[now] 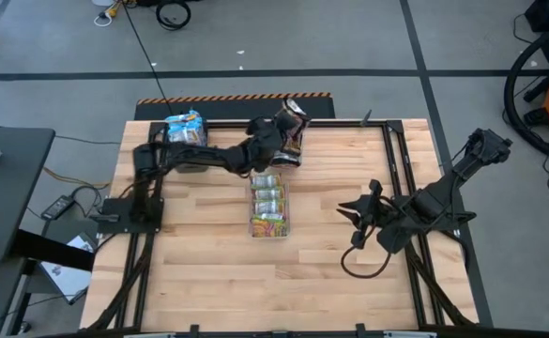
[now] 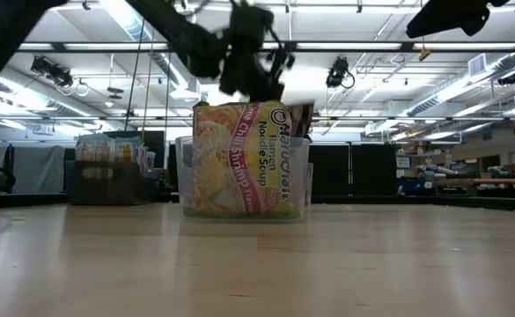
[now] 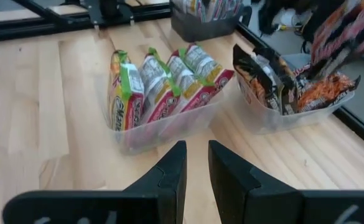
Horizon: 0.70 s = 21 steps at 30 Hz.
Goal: Sort Maruchan noodles
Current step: Put the black noodle pack into the top transparent bin
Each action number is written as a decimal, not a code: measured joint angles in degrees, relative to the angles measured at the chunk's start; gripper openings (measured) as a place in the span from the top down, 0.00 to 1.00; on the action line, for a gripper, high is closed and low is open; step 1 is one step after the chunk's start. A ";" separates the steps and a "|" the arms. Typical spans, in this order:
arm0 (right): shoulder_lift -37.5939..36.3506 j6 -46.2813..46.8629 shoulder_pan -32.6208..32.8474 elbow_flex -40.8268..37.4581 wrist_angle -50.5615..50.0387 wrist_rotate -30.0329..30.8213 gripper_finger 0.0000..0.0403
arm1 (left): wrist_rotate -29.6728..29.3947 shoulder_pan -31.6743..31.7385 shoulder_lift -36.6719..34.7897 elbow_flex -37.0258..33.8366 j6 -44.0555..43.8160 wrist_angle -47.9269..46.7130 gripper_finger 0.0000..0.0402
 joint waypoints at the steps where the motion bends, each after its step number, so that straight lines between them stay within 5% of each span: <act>1: 0.00 0.24 0.05 0.00 -0.38 -0.05 0.82 | -0.68 0.26 1.26 -0.05 -3.22 -0.99 0.99; 21: 0.02 -6.84 -11.36 0.00 -1.04 3.11 0.82 | -4.27 -1.99 6.05 0.00 -19.75 1.41 0.99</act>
